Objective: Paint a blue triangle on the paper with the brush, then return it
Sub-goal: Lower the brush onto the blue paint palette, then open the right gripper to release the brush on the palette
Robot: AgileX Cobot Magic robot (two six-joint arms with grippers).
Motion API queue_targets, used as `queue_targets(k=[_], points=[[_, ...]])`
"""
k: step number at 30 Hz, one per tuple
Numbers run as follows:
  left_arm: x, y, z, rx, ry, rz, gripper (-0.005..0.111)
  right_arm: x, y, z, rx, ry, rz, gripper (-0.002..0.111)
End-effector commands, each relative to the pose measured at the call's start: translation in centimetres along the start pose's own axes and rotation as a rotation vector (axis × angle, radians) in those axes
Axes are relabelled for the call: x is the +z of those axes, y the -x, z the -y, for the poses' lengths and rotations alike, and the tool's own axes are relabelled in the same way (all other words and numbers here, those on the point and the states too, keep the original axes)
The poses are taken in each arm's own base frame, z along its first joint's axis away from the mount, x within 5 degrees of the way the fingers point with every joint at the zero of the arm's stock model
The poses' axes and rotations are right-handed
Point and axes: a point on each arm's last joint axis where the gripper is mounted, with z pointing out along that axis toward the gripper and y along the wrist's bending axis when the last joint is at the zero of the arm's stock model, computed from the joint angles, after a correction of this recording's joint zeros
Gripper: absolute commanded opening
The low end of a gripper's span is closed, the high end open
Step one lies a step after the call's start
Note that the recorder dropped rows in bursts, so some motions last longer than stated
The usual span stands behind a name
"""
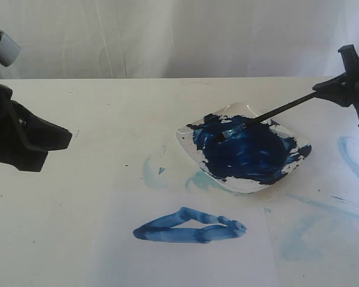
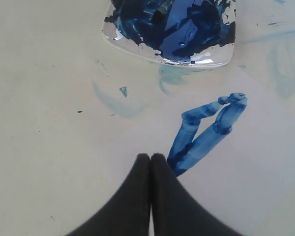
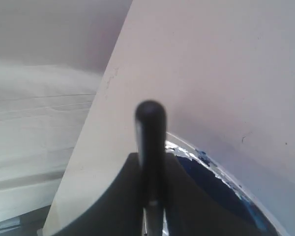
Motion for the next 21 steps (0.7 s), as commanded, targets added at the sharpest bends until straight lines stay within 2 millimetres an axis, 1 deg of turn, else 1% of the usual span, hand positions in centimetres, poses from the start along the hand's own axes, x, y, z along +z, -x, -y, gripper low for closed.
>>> queue_targets(k=[1,6,10,21], points=[[0.0,-0.1,0.3,-0.023,-0.018,0.004,0.000,0.8,0.9,0.9,0.041,0.029,0.013,0.000],[0.0,-0.1,0.3,-0.023,-0.018,0.004,0.000,1.8,1.2,1.9,0.060,0.045,-0.019,0.000],[0.0,-0.1,0.3,-0.023,-0.018,0.004,0.000,2.6,1.0,2.8,0.103,0.072,-0.053,0.000],[0.0,-0.1,0.3,-0.023,-0.022,0.000,0.000,3.7,0.9,5.0,0.142,0.042,-0.067,0.000]])
